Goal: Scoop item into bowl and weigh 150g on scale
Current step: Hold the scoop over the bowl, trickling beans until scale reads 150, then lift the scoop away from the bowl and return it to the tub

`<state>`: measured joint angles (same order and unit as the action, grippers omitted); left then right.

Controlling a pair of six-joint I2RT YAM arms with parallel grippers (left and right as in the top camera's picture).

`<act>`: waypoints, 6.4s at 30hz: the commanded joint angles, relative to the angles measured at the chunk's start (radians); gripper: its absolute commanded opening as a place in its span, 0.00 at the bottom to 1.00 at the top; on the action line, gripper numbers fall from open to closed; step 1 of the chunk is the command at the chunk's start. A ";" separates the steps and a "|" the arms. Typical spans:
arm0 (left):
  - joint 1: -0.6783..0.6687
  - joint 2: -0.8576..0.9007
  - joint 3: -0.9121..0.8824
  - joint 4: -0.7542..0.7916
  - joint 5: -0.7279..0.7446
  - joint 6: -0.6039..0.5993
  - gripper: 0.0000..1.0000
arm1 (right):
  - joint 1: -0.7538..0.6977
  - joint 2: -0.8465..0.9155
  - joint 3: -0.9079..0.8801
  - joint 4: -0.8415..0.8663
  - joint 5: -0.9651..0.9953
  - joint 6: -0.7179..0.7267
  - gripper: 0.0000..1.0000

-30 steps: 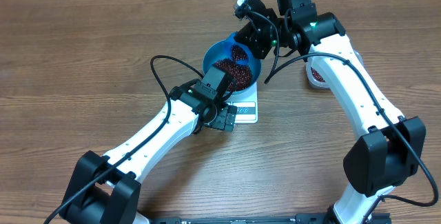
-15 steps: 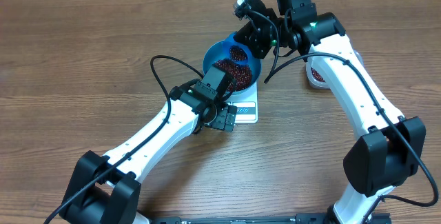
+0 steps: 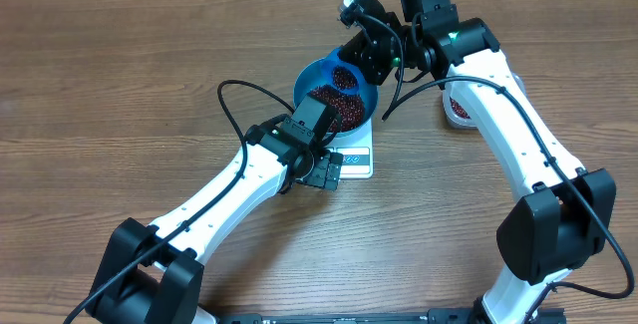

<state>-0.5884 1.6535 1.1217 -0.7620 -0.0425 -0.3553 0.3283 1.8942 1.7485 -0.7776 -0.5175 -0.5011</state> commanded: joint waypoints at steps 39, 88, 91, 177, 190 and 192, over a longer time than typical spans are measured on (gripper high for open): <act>-0.001 0.007 0.020 0.001 -0.016 0.023 1.00 | 0.003 -0.019 0.031 0.005 -0.006 0.024 0.04; -0.001 0.007 0.020 0.001 -0.016 0.023 1.00 | 0.005 -0.018 0.031 0.017 0.026 0.096 0.04; -0.001 0.007 0.020 0.001 -0.016 0.023 1.00 | 0.005 -0.018 0.031 0.014 0.023 0.100 0.04; -0.001 0.007 0.020 0.001 -0.016 0.023 1.00 | -0.447 -0.020 0.149 -0.291 -0.070 0.657 0.04; -0.001 0.007 0.020 0.001 -0.016 0.023 1.00 | -0.448 -0.020 0.131 -0.387 0.392 0.658 0.04; -0.001 0.007 0.020 0.001 -0.016 0.023 1.00 | -0.448 -0.020 0.116 -0.384 0.425 0.658 0.04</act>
<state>-0.5884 1.6535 1.1217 -0.7620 -0.0425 -0.3553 -0.1219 1.8942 1.8736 -1.1683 -0.2005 0.1562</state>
